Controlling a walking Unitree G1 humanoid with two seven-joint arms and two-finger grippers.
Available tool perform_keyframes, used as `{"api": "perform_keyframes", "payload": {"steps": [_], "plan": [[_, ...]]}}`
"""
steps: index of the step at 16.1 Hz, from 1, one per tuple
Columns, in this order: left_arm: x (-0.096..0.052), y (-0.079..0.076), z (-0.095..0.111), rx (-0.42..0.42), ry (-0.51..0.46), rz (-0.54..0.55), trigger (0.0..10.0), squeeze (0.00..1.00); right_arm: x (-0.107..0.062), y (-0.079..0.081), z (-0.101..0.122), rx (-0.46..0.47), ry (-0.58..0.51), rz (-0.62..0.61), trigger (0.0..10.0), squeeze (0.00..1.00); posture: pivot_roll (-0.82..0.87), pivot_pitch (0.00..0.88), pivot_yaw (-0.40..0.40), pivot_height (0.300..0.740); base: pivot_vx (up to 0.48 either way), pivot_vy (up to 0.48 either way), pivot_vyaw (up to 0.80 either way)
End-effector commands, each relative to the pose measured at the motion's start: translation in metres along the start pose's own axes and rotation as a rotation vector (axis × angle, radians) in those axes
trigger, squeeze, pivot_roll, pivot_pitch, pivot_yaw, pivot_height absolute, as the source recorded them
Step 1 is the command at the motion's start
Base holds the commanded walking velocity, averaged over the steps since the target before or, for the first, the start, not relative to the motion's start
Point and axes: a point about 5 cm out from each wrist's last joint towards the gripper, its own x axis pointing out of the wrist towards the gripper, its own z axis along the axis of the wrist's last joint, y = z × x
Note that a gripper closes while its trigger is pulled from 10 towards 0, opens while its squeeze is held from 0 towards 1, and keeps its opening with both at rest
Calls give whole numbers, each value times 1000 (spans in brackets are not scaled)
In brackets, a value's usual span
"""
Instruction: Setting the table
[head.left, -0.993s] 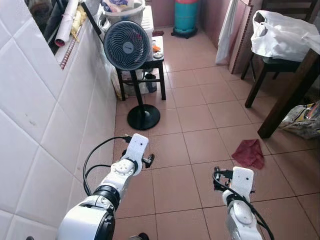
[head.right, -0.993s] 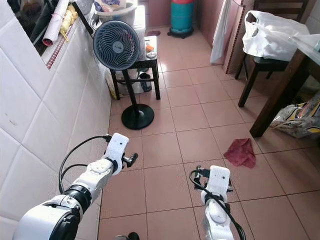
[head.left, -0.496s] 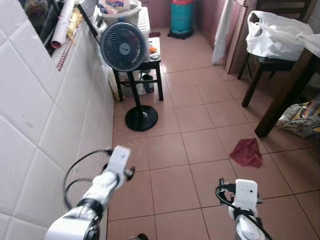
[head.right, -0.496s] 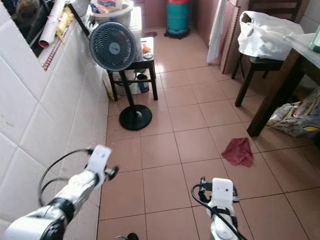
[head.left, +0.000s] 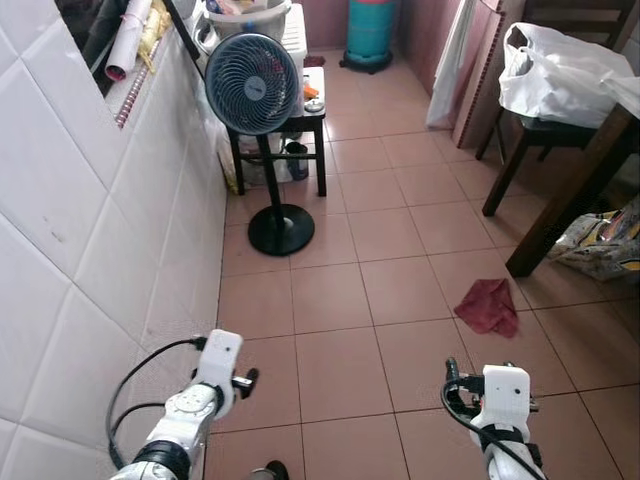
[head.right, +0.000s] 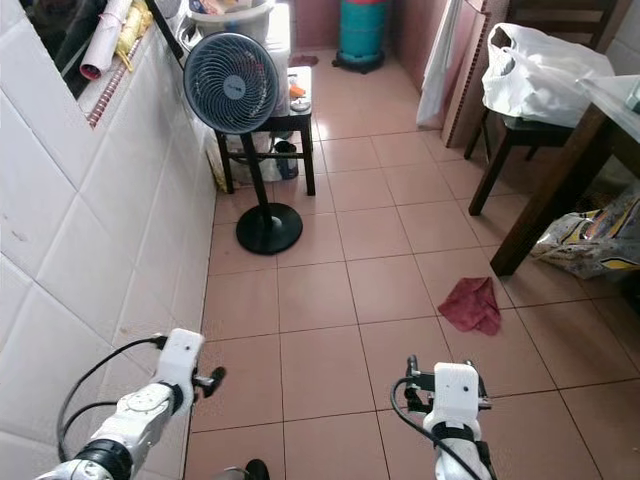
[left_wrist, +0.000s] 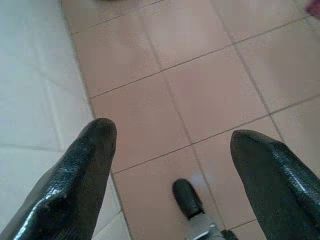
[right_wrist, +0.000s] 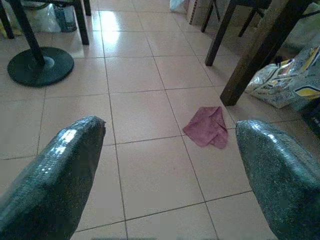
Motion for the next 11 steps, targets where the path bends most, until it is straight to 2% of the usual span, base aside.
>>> {"api": "perform_keyframes", "payload": {"steps": [1,2,3,4,6,7,8,10,11], "plan": [[0,-2,-2,16,22,-9,10000,0,-3,-1,-1,-1,7,-10,10000,0,-153,133,80,740,0,0,0],[2,-8,1,35,7,-33,10000,0,-8,-4,-2,5,7,-29,10000,0,-135,140,77,740,0,0,0],[3,-9,8,28,-28,-27,10000,0,-21,-11,-6,34,22,-61,10000,0,-113,136,71,740,0,0,0],[2,-7,10,14,-37,-32,10000,0,-26,-13,-7,43,28,-64,10000,0,-116,140,71,740,0,0,0],[-4,-1,20,130,-167,-49,10000,0,-44,-15,-8,44,39,-58,10000,0,-108,149,60,740,0,0,0],[-7,7,40,131,-292,16,10000,0,-52,-16,-7,68,44,-63,10000,0,-108,146,59,740,0,0,0],[-10,5,61,139,-423,47,10000,0,-54,-16,2,61,13,-60,10000,0,-109,143,63,740,0,0,0],[-12,-3,76,151,-493,16,10000,0,-55,-16,13,55,-20,-58,10000,0,-109,143,63,740,0,0,0],[-16,-17,100,159,-587,-42,10000,0,-55,-17,31,44,-74,-61,10000,0,-112,123,79,740,0,0,0]]}}
